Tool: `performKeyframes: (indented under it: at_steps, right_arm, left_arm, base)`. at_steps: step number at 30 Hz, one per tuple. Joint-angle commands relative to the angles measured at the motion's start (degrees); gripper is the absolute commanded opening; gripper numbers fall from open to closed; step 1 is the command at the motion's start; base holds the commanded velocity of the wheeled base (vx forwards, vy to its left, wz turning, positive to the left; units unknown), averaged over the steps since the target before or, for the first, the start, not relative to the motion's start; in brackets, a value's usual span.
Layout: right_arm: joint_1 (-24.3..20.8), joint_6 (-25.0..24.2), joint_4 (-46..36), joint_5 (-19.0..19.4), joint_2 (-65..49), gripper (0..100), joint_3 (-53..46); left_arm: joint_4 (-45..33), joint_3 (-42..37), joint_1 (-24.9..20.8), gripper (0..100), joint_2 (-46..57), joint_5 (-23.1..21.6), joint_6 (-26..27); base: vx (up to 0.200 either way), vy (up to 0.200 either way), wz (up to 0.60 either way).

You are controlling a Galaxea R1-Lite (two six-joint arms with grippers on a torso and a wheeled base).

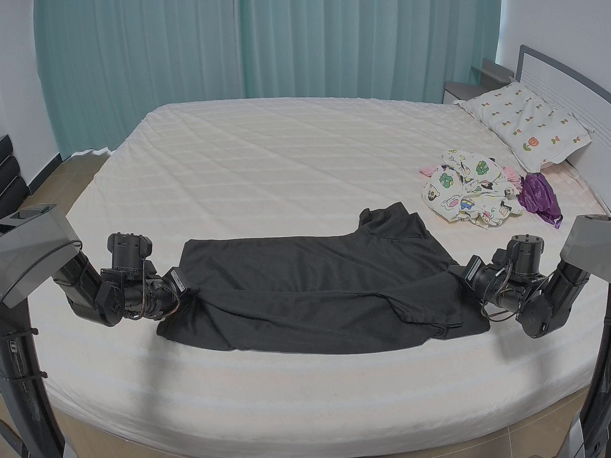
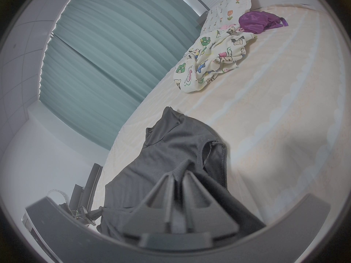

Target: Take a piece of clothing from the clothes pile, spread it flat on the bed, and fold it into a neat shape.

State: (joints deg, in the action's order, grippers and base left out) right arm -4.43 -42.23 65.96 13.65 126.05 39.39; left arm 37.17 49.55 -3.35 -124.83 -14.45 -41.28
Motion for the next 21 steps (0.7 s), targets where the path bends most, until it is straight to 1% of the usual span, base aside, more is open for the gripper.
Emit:
performKeyframes:
  at_steps: [1,2,5,10,12,15,17,18,21]
  right_arm:
    - [-0.32,-0.05,0.31,0.06,2.09,100,0.16]
    - [-0.5,-0.22,0.31,0.06,2.27,100,0.16]
    - [-0.06,-0.31,0.39,0.06,1.74,100,0.08]
    - [1.7,-2.51,1.19,-0.03,-2.92,100,-1.68]
    - [2.32,-3.47,0.48,0.06,-5.82,100,-3.26]
    - [2.14,-3.65,0.57,-0.03,-7.84,100,-6.34]
    - [1.96,-3.65,1.19,0.06,-9.42,100,-9.68]
    - [1.88,-3.74,1.19,0.06,-10.12,100,-11.09]
    - [1.79,-4.09,1.19,0.06,-11.44,100,-13.46]
  left_arm:
    - [1.24,-0.07,0.1,100,-0.41,-0.06,-1.17]
    - [2.03,-0.42,0.19,100,-0.24,-0.06,-2.32]
    - [2.56,-1.3,0.8,100,1.78,0.3,-3.2]
    - [2.12,-3.94,4.41,100,8.38,-0.32,-3.02]
    - [2.12,-4.55,4.93,100,8.99,-0.32,-2.84]
    - [2.03,-5.08,5.73,100,9.26,-0.32,-2.76]
    - [2.38,-7.37,5.9,100,9.69,-0.41,-2.58]
    - [2.56,-8.42,5.9,100,9.87,-0.67,-2.4]
    - [2.73,-10.27,6.6,100,10.13,-3.57,-1.35]
  base:
    - [0.0,0.0,0.0]
    - [0.0,0.0,0.0]
    - [0.0,0.0,0.0]
    - [0.0,0.0,0.0]
    - [0.0,0.0,0.0]
    - [0.0,0.0,0.0]
    - [0.0,0.0,0.0]
    - [0.0,0.0,0.0]
    - [0.0,0.0,0.0]
